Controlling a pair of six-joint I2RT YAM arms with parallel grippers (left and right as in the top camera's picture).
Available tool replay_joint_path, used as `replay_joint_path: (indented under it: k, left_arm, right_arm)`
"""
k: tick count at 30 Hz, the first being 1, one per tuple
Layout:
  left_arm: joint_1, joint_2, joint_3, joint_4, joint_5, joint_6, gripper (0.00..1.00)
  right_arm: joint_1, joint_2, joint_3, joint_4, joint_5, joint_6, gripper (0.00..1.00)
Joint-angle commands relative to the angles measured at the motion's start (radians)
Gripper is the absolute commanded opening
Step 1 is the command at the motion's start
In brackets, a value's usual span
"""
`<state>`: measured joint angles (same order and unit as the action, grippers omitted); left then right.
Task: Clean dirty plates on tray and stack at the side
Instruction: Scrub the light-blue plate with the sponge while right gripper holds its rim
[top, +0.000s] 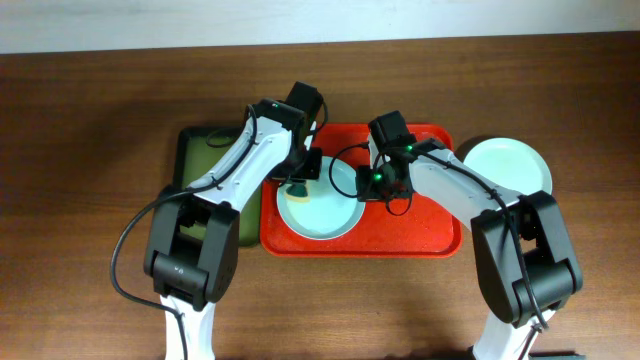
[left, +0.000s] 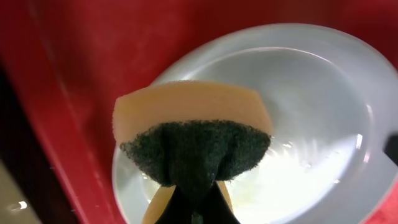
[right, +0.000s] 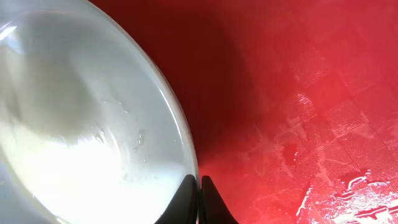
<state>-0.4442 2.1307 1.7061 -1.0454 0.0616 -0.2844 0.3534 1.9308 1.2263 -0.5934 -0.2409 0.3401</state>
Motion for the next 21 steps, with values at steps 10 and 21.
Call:
replay_joint_path:
  k: [10, 21]
  left_arm:
    - [-0.012, 0.192, -0.099, 0.158, 0.189, 0.000, 0.00]
    - [0.041, 0.003, -0.013, 0.019, 0.171, 0.114, 0.00]
  right_arm:
    - [0.007, 0.009, -0.017, -0.004, 0.009, 0.005, 0.04]
    - [-0.029, 0.005, -0.014, -0.020, -0.107, 0.005, 0.35]
